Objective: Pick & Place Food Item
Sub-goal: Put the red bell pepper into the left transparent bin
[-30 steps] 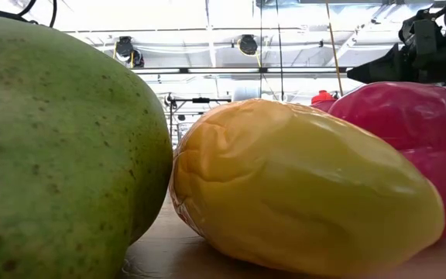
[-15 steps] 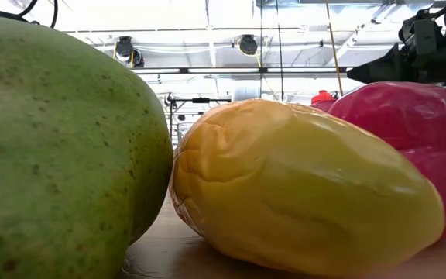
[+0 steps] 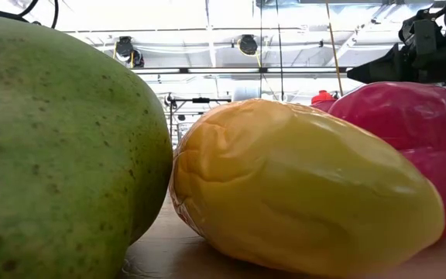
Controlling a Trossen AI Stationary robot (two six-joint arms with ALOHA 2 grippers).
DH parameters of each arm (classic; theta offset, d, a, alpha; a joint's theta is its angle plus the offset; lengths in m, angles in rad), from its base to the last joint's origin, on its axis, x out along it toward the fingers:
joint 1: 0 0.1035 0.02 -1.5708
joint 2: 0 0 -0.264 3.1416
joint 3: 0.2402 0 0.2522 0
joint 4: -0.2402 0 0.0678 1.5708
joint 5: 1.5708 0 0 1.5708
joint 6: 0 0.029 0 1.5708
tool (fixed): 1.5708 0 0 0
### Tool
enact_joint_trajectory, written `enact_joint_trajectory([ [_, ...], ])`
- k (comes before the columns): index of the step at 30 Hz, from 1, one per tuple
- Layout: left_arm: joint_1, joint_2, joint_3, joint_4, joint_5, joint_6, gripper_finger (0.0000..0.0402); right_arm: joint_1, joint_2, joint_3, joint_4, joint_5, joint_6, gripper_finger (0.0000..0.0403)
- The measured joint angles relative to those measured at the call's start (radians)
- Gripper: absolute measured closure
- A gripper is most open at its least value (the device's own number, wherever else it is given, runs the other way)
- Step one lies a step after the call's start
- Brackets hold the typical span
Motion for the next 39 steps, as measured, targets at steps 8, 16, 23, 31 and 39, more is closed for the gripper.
enact_joint_trajectory([
  [8,0.0,0.0,0.0,0.0,0.0,0.009,0.035,0.0,0.0,0.0,0.0,0.0,0.0,0.0397],
  [16,0.0,0.0,0.0,0.0,0.0,0.013,0.035,0.0,0.0,0.0,0.0,0.0,0.0,0.0396],
  [23,0.0,0.0,0.0,-0.013,0.0,0.017,0.035,0.0,0.0,0.0,0.0,0.0,0.0,0.0394],
  [31,0.0,0.0,0.0,-0.019,0.0,0.017,0.035,0.0,0.0,0.0,0.0,0.0,0.0,0.0398],
  [39,0.0,0.0,0.0,-0.024,-0.001,0.029,0.035,0.0,0.0,0.0,0.0,0.0,0.0,0.0395],
])
